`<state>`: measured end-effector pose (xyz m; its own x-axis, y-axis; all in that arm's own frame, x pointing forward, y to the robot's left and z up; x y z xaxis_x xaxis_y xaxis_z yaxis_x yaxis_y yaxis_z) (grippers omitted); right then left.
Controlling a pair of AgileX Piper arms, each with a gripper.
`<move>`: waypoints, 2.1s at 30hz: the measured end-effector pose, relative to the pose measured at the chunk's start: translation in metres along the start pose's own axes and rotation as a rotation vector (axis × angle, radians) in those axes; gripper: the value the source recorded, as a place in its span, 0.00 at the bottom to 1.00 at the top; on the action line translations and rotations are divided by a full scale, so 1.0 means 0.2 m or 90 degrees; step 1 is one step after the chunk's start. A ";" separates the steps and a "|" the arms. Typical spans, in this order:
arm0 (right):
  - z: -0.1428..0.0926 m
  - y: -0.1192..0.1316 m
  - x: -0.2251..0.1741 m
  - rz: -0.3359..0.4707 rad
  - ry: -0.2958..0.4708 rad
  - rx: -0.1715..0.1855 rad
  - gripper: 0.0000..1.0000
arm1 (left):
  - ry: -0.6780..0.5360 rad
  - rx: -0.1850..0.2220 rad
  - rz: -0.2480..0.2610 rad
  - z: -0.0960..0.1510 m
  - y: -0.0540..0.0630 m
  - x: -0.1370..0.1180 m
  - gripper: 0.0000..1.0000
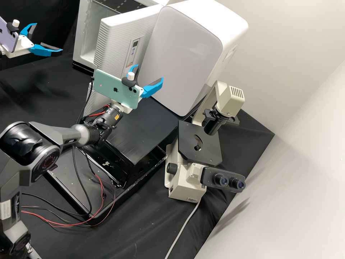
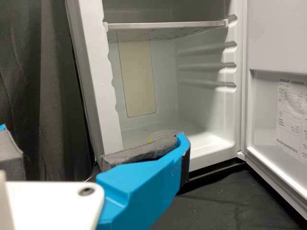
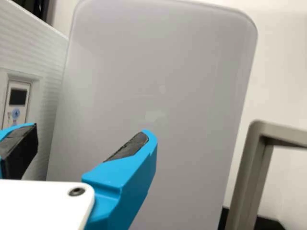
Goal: Close the incubator door
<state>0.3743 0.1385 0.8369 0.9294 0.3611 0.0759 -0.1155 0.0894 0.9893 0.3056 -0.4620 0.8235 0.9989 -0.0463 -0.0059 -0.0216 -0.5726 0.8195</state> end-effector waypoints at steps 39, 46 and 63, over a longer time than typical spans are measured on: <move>-0.36 -0.01 0.46 -0.029 0.170 -0.064 0.00 | 0.000 0.000 0.000 0.00 0.00 0.00 1.00; -0.52 -0.07 0.47 -0.072 0.217 -0.046 0.00 | 0.000 0.000 0.000 0.00 0.00 0.00 1.00; -0.65 -0.11 0.46 -0.082 0.271 -0.022 0.00 | 0.000 0.000 0.000 0.00 0.00 0.00 1.00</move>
<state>0.4164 0.2904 0.8064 0.7105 0.6945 -0.1137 -0.0263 0.1877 0.9819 0.3056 -0.4620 0.8235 0.9989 -0.0463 -0.0059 -0.0216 -0.5726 0.8195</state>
